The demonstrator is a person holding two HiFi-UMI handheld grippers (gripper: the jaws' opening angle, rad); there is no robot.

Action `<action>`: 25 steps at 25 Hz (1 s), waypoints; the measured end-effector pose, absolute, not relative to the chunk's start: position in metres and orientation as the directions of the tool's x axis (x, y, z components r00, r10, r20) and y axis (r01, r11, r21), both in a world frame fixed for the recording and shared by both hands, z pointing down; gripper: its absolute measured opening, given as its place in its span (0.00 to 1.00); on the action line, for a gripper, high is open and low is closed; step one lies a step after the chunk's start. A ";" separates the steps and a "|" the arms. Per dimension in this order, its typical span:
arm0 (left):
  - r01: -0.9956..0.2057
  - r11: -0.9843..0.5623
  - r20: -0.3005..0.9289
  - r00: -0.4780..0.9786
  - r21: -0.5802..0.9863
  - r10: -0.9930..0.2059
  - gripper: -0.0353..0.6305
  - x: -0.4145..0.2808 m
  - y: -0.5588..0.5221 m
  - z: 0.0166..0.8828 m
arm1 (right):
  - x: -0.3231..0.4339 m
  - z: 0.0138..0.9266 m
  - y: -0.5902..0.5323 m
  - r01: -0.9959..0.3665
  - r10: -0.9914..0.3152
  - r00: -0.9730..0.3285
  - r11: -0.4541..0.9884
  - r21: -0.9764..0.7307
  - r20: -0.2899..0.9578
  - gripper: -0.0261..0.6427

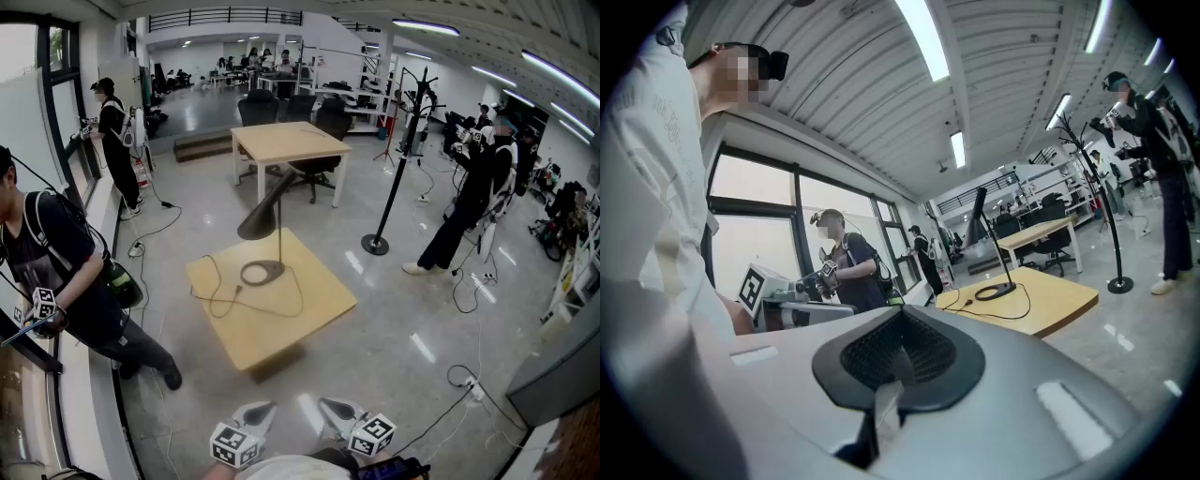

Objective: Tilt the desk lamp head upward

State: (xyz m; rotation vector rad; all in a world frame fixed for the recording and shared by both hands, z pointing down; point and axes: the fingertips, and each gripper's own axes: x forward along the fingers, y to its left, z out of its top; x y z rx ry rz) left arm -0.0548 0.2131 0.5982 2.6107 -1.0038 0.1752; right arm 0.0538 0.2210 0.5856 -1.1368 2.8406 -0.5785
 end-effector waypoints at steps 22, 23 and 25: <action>-0.666 -0.698 0.220 0.746 0.261 -0.629 0.06 -0.056 0.216 0.598 | 0.056 0.587 0.221 -0.696 -0.712 -0.694 0.628 -0.347 0.104 0.06; -0.667 -0.698 0.221 0.745 0.261 -0.629 0.06 -0.057 0.216 0.598 | 0.056 0.587 0.220 -0.696 -0.712 -0.694 0.628 -0.348 0.103 0.06; -0.666 -0.699 0.222 0.746 0.261 -0.628 0.06 -0.057 0.215 0.597 | 0.056 0.586 0.219 -0.697 -0.716 -0.691 0.623 -0.354 0.100 0.06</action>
